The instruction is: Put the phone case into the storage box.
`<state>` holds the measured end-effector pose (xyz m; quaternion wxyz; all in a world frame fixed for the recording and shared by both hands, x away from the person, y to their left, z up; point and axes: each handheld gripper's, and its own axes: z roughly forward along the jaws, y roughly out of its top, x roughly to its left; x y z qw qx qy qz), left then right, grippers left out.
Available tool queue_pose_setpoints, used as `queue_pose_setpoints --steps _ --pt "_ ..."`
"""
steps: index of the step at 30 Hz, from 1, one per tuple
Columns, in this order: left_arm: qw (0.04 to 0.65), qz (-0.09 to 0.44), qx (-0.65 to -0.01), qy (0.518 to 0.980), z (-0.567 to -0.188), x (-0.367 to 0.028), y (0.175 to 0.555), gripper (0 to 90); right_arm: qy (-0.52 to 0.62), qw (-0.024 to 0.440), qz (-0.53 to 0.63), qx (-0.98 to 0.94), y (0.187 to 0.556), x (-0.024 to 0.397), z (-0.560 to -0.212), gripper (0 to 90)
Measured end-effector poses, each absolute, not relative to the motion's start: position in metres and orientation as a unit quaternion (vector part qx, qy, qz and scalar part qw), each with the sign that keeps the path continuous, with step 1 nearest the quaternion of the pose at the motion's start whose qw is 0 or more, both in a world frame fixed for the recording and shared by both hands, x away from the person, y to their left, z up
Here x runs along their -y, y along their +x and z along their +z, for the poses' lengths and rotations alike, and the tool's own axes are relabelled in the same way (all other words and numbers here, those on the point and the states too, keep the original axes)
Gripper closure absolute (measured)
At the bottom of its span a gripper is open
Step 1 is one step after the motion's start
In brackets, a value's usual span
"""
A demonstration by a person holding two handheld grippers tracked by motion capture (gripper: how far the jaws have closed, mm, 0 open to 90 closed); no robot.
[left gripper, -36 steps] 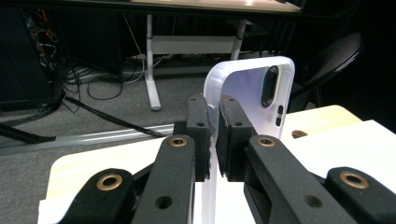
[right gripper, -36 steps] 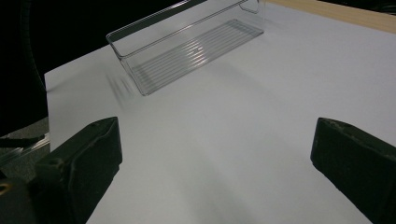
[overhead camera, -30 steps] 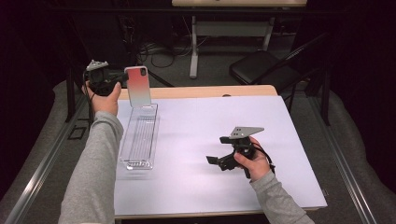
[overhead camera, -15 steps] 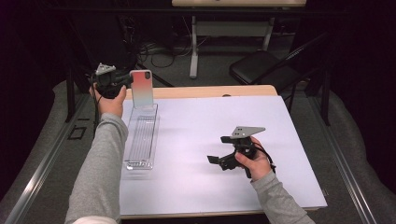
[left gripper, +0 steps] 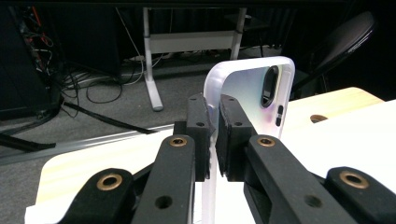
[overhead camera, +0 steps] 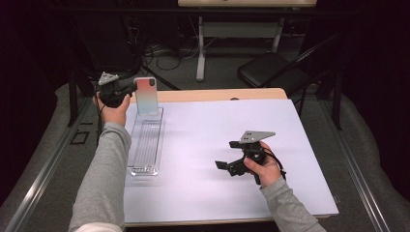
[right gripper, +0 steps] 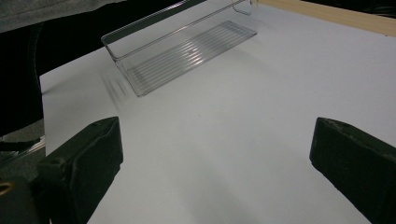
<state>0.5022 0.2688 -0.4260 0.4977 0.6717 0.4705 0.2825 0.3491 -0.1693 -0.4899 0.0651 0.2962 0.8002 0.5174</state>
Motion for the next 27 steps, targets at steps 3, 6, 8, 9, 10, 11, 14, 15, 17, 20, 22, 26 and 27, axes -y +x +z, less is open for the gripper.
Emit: queue_pose_setpoints --steps 3,6,8,9,10,11,14,15,17,20,22,26,27 --pt "0.506 0.285 -0.467 0.667 -0.429 -0.27 0.502 84.8 0.297 0.065 0.517 -0.8 0.349 0.17 -0.49 2.4" --pt "0.506 0.282 -0.471 0.665 -0.434 -0.271 0.503 84.8 0.298 0.065 0.517 -0.8 0.349 0.171 -0.49 2.5" --pt "0.505 0.281 -0.474 0.665 -0.438 -0.272 0.504 84.8 0.299 0.065 0.517 -0.799 0.349 0.171 -0.49 2.4" --pt "0.506 0.28 -0.475 0.664 -0.44 -0.272 0.504 84.8 0.298 0.065 0.518 -0.799 0.349 0.171 -0.49 2.5" --pt "0.503 0.277 -0.476 0.665 -0.442 -0.272 0.505 84.8 0.299 0.065 0.519 -0.798 0.349 0.171 -0.49 2.5" --pt "0.501 0.277 -0.477 0.667 -0.443 -0.272 0.505 84.8 0.299 0.065 0.519 -0.798 0.349 0.171 -0.49 2.4" --pt "0.499 0.276 -0.477 0.669 -0.449 -0.271 0.507 84.8 0.301 0.063 0.519 -0.798 0.349 0.171 -0.49 2.5" --pt "0.499 0.276 -0.477 0.668 -0.451 -0.271 0.507 84.8 0.3 0.063 0.519 -0.798 0.349 0.171 -0.49 2.5" --pt "0.498 0.271 -0.481 0.669 -0.455 -0.271 0.508 84.9 0.3 0.064 0.518 -0.798 0.35 0.172 -0.491 2.5" --pt "0.494 0.269 -0.486 0.669 -0.462 -0.272 0.51 84.8 0.301 0.064 0.518 -0.798 0.35 0.172 -0.491 2.5" --pt "0.493 0.266 -0.487 0.67 -0.465 -0.272 0.511 84.8 0.302 0.064 0.519 -0.797 0.35 0.173 -0.491 2.6" --pt "0.487 0.264 -0.488 0.674 -0.471 -0.272 0.513 84.8 0.302 0.065 0.518 -0.797 0.351 0.174 -0.491 2.8" --pt "0.485 0.264 -0.488 0.676 -0.472 -0.272 0.513 84.8 0.303 0.065 0.518 -0.797 0.351 0.174 -0.491 2.9"
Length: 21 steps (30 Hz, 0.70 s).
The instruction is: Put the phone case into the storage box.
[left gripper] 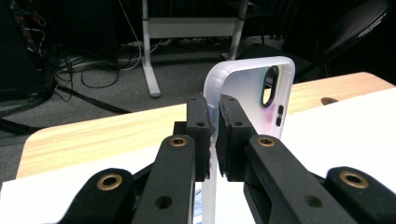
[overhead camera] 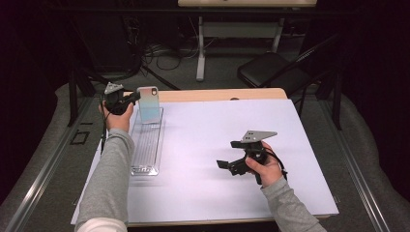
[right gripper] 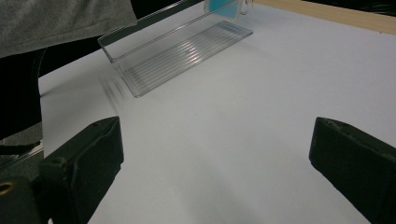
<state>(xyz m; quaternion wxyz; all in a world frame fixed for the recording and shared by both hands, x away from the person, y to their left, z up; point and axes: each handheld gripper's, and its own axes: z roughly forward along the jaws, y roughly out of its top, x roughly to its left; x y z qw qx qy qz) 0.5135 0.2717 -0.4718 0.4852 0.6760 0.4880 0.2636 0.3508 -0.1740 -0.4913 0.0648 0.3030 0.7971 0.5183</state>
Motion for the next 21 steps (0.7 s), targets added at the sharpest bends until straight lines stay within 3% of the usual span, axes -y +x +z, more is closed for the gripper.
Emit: queue_pose_setpoints --steps 21 --pt "0.476 0.254 -0.484 0.689 -0.486 -0.265 0.52 84.7 0.306 0.063 0.516 -0.798 0.351 0.174 -0.493 3.2"
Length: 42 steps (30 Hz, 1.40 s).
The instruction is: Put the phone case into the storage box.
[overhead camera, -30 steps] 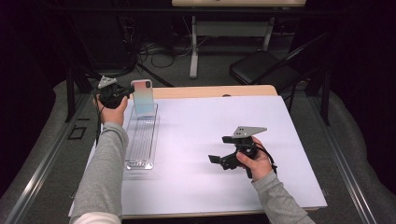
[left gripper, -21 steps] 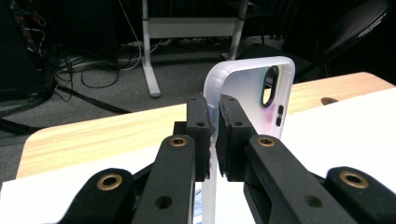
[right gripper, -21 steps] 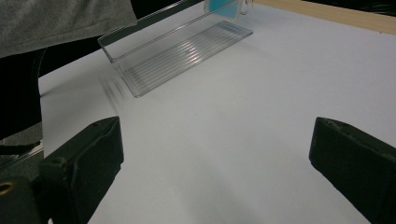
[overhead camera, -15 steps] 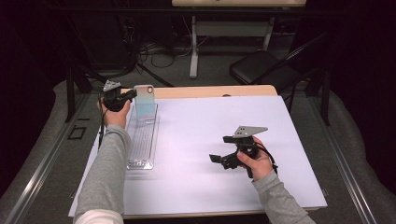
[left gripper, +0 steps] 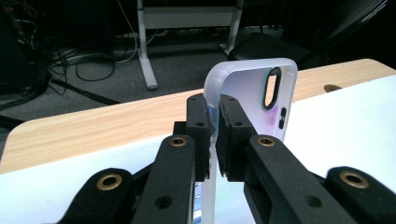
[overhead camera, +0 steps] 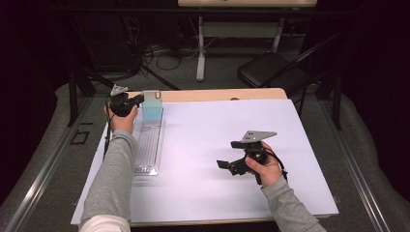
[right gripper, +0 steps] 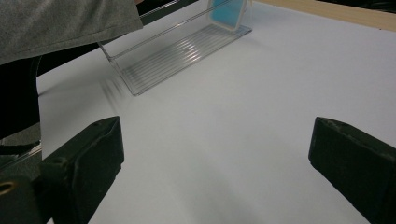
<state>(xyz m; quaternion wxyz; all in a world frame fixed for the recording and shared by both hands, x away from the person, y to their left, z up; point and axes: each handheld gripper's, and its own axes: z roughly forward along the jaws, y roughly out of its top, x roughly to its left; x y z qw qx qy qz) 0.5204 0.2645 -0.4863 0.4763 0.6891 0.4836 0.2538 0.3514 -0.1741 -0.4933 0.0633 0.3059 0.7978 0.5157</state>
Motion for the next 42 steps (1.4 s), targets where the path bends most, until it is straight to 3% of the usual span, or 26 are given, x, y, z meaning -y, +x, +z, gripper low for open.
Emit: queue_pose_setpoints --steps 42 --pt "0.457 0.28 -0.473 0.699 -0.4928 -0.2686 0.523 82.7 0.307 0.06 0.514 -0.799 0.3524 0.1727 -0.4959 4.1"
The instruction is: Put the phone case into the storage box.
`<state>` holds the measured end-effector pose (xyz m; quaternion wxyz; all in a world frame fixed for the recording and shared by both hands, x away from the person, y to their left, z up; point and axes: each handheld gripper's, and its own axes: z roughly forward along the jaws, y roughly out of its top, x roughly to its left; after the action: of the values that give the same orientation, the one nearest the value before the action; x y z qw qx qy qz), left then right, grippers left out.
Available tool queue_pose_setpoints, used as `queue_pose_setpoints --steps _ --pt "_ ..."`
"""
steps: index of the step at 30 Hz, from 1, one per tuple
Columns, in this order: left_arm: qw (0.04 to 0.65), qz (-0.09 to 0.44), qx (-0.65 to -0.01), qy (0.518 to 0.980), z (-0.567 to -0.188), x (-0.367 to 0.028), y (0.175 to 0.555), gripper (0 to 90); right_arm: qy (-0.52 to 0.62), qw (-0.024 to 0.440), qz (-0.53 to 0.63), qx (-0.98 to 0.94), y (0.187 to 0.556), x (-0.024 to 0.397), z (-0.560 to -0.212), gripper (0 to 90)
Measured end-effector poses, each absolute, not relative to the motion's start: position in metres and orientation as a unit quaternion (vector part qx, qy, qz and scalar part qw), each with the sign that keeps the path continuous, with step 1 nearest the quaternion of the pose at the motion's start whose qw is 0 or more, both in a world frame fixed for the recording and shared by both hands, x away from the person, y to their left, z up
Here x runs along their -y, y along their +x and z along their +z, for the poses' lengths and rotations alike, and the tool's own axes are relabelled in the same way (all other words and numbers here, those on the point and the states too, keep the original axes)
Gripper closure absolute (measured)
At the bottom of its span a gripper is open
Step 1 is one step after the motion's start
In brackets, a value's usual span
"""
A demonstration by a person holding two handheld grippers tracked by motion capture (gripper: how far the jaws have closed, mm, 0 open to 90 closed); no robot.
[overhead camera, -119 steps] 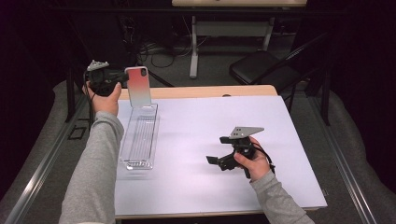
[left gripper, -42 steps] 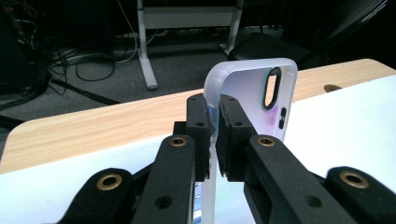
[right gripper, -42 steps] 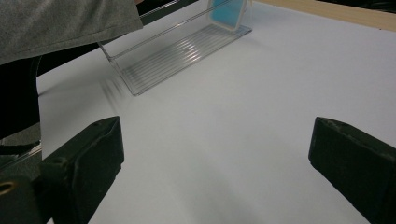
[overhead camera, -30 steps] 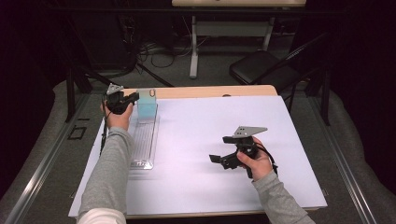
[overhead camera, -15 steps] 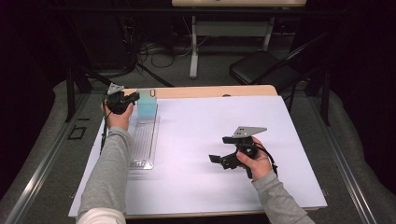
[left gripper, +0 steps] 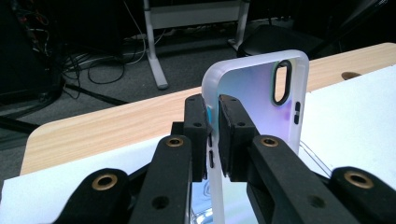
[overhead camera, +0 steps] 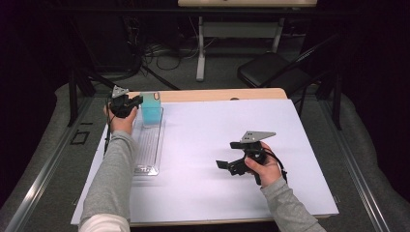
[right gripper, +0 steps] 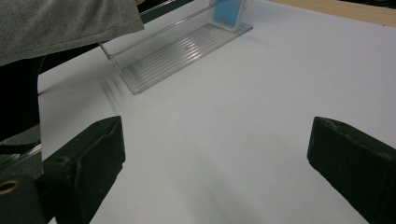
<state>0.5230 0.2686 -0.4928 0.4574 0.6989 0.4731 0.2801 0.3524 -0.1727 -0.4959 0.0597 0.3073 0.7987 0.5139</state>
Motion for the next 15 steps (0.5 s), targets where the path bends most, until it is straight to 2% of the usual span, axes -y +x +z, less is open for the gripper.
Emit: queue_pose_setpoints --steps 15 --pt "0.446 0.282 -0.485 0.698 -0.4961 -0.2753 0.5257 81.3 0.309 0.06 0.514 -0.798 0.3531 0.1727 -0.497 4.6"
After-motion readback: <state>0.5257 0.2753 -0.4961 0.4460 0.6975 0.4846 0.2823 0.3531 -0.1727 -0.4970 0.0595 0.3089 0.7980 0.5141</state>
